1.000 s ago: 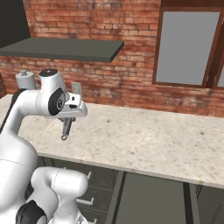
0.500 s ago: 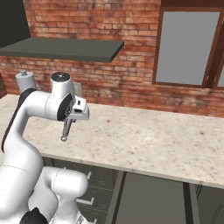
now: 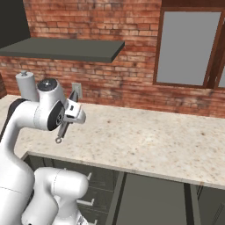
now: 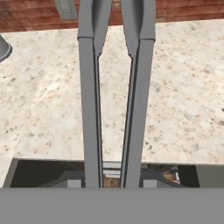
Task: Take the tongs from the drawer on the right and place them on the dining counter next to the tray containing the kebab skewer.
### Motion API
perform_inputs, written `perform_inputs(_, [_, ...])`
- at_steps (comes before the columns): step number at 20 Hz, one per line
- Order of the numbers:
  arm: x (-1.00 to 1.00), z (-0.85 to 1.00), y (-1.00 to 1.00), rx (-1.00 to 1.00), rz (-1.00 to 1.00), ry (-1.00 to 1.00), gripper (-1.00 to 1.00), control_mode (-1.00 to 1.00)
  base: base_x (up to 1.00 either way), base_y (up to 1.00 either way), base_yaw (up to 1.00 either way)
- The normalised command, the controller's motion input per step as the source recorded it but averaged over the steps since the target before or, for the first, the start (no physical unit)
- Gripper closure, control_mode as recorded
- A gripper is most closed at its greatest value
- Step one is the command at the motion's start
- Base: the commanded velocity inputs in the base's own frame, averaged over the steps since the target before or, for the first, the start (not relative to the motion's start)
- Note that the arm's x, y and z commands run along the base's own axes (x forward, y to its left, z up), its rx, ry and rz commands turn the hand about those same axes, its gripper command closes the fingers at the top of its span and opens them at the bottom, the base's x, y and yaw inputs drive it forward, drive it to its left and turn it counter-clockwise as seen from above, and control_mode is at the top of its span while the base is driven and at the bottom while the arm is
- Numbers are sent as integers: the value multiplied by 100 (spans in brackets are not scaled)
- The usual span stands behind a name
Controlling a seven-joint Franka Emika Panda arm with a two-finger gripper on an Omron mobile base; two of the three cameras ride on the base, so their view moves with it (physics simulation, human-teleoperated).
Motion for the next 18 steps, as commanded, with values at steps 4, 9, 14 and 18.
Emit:
perform_inputs(4, [-8,0,0,0,-12,-8,100,-100,0,0,0])
perform_inputs(9, [-2,0,0,0,-3,0,100,-100,0,0,0])
perform_inputs(14, [0,0,0,0,0,0,100,-100,0,0,0])
perform_inputs(18, [0,0,0,0,0,0,100,100,-2,1,0])
